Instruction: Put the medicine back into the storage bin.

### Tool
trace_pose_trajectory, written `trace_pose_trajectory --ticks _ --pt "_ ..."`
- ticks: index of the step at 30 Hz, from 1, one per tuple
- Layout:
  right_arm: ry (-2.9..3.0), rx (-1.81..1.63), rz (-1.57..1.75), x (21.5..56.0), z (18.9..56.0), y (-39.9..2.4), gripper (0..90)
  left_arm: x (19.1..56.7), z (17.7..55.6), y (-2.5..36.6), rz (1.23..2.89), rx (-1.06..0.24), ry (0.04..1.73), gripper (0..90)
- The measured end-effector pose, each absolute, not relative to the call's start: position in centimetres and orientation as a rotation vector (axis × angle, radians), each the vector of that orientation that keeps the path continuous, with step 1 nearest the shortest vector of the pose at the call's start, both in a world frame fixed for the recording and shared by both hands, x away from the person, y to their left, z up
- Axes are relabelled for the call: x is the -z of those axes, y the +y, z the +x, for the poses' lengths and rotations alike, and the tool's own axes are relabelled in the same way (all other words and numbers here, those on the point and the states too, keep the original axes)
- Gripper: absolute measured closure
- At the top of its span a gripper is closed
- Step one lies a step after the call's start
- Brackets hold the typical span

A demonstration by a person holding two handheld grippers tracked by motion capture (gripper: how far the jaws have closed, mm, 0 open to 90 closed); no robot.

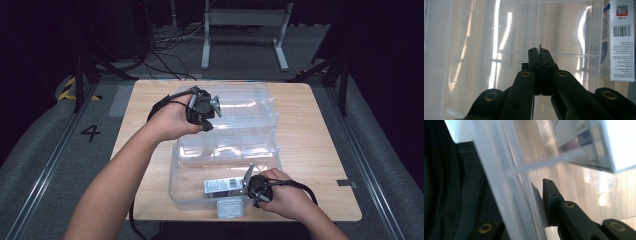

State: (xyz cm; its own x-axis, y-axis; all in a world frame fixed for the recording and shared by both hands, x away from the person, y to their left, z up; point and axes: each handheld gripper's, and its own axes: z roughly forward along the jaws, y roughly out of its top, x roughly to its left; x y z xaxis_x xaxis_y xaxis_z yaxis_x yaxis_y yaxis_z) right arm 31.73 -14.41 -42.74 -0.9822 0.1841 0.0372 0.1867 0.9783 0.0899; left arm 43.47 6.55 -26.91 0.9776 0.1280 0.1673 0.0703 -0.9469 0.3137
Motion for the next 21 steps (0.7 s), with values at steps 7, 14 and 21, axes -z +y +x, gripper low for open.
trace_pose_trajectory --ticks 7,14,21 --pt "-3.123 0.086 -0.278 42.7 31.6 -13.8 85.7 26.8 44.2 5.9 2.818 -0.288 0.131 89.5" --pt "-3.103 0.111 -0.394 42.8 31.9 -13.8 85.2 26.3 43.1 5.0 2.818 -0.327 0.077 89.5" --pt "-3.096 0.113 -0.416 42.7 31.9 -13.8 85.0 26.1 41.3 5.5 2.799 -0.339 0.032 89.5"
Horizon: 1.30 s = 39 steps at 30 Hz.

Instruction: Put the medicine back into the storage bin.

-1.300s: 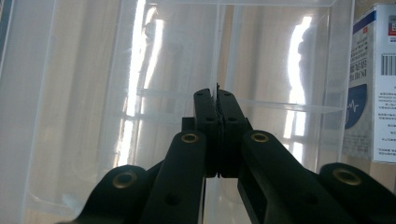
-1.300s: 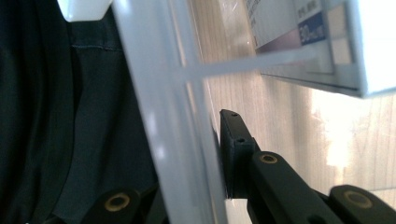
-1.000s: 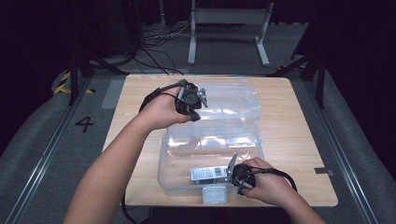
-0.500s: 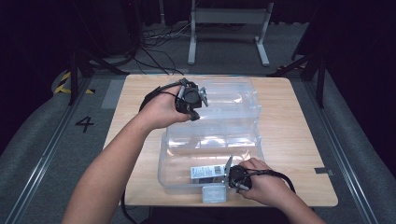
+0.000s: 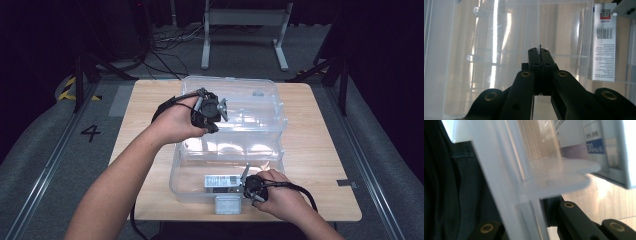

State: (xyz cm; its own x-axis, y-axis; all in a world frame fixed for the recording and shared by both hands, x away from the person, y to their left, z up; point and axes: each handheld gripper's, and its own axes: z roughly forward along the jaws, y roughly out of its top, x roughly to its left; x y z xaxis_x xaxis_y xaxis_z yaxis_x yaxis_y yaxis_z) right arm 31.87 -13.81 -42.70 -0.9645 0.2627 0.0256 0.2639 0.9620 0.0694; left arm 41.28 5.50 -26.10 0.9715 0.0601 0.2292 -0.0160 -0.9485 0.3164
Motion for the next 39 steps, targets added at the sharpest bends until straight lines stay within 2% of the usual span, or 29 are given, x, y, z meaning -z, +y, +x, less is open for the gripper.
trace_pose_trajectory --ticks 18,39 --pt "-3.091 0.106 -0.446 42.6 31.7 -13.9 84.6 26.5 38.9 6.8 2.744 -0.308 -0.015 89.4" --pt "-3.101 0.108 -0.431 42.7 31.6 -13.8 84.8 27.2 37.1 7.6 2.710 -0.281 0.011 89.2"
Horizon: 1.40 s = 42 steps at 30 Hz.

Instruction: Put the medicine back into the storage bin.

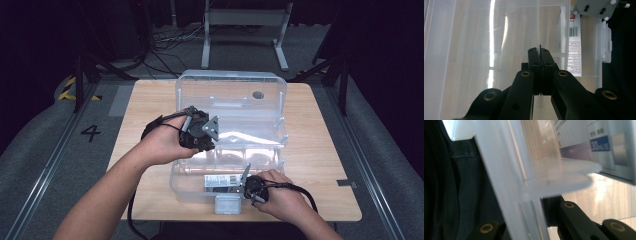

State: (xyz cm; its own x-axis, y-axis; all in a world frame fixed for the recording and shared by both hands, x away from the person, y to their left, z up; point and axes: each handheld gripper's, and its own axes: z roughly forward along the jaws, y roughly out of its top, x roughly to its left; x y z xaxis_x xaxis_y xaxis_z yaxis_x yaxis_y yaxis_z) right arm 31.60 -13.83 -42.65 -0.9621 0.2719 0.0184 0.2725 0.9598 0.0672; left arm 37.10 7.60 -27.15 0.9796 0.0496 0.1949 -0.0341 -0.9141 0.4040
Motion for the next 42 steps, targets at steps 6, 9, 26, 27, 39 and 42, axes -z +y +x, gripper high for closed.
trace_pose_trajectory --ticks 6,9,26,27,39,42 --pt "-3.102 0.107 -0.430 42.7 31.6 -13.8 84.8 27.2 37.0 7.8 2.705 -0.271 0.003 89.2" --pt "-3.102 0.104 -0.428 42.6 31.6 -13.8 84.7 27.2 36.9 7.8 2.707 -0.267 0.013 89.1" --pt "-3.198 0.180 -0.358 41.9 30.9 -13.8 70.9 27.5 36.4 8.3 2.692 -0.290 0.010 89.1" --pt "-3.210 0.208 -0.312 41.7 31.0 -13.8 70.7 27.6 36.3 8.3 2.687 -0.277 0.023 89.1" --pt "-3.252 0.321 -0.345 39.4 30.0 -14.4 69.9 27.8 35.9 8.6 2.680 -0.263 0.005 89.0" --pt "-3.250 0.363 -0.355 38.7 29.8 -14.7 69.9 27.8 35.9 8.6 2.673 -0.261 0.016 89.0"
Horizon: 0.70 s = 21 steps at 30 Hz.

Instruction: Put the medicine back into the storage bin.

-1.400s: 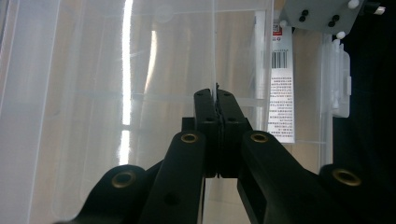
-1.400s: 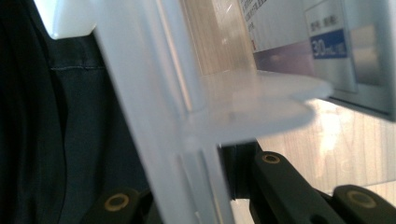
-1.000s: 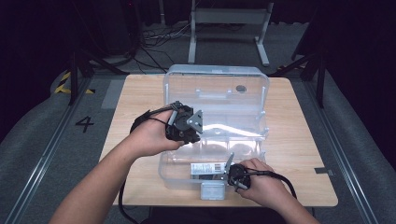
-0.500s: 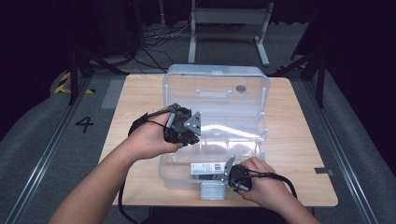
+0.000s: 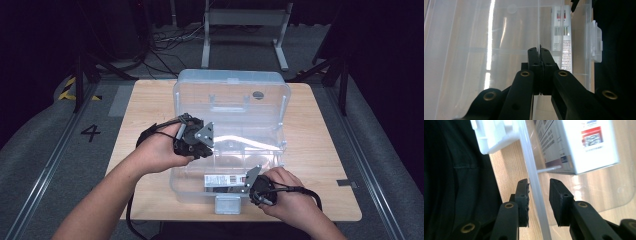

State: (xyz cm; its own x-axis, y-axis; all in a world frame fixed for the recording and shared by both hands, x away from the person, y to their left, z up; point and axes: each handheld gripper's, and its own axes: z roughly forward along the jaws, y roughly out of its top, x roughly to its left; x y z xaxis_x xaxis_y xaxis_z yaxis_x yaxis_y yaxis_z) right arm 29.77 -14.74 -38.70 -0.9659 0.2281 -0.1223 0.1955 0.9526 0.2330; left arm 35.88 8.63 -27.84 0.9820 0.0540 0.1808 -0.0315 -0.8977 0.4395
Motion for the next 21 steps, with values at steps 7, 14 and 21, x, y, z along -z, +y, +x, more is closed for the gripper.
trace_pose_trajectory --ticks 7,14,21 --pt "2.931 -0.373 0.335 37.5 29.6 -15.4 69.7 27.9 35.8 8.7 2.671 -0.265 0.011 89.0" --pt "2.928 -0.424 0.358 36.7 29.5 -15.9 69.2 27.9 35.8 8.7 2.669 -0.263 0.004 88.9" --pt "2.937 -0.464 0.360 36.1 29.4 -16.1 69.6 28.0 35.8 8.8 2.663 -0.250 0.010 88.9"
